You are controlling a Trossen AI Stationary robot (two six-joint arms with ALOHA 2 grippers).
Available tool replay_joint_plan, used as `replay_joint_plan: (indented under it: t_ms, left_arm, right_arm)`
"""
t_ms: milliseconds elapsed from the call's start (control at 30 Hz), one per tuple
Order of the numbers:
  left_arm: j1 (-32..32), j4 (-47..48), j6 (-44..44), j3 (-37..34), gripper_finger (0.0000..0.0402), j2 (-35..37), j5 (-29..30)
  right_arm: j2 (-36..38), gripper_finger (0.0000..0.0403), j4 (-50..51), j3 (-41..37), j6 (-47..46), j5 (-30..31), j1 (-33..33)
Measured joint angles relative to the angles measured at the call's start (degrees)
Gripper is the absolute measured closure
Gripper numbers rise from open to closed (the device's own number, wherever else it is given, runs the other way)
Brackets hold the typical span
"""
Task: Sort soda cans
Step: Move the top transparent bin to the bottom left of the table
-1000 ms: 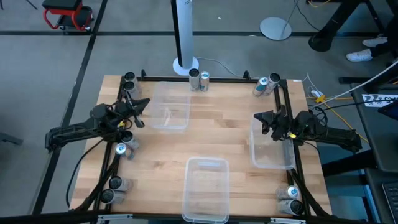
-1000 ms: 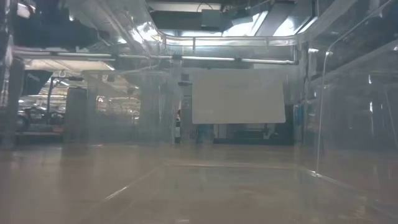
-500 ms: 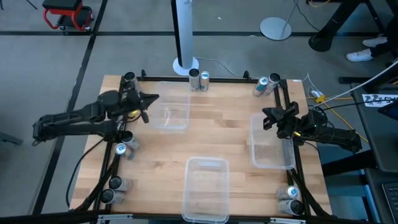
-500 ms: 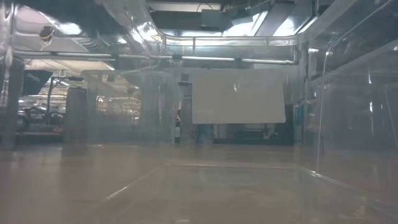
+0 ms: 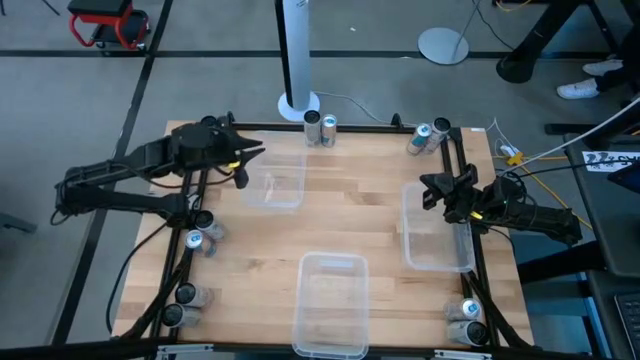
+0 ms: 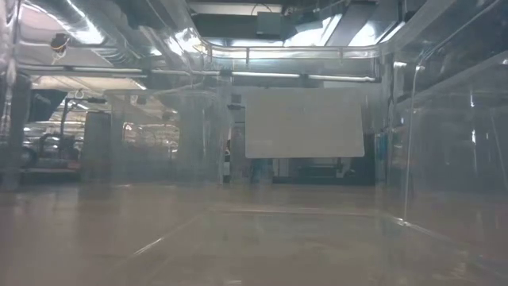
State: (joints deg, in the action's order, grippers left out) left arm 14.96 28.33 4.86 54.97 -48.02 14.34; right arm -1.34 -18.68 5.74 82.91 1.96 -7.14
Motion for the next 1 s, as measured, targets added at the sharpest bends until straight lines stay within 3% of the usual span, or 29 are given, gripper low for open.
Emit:
replay_joint_plan:
  t_ms: [233,400,633,1000]
  left_arm:
    - [0.00,9.41,-3.09,8.24,0.0181,-7.00,-6.81]
    - [-0.71,15.91,-3.97,10.76,0.0129,-12.66,-8.89]
    - [-4.49,26.50,-5.97,10.74,0.0125,-19.64,-9.67]
    - [-8.09,28.21,-7.49,9.84,0.0129,-28.00,-10.49]
  right_arm:
    - [0.00,0.0384,0.90,0.00,0.04,0.00,0.00]
    - [0.00,0.0384,2.26,0.00,0.07,0.00,0.00]
    - [0.00,0.0384,4.12,0.00,0.08,0.00,-0.01]
    - [0.00,0.0384,4.12,0.00,0.09,0.00,0.00]
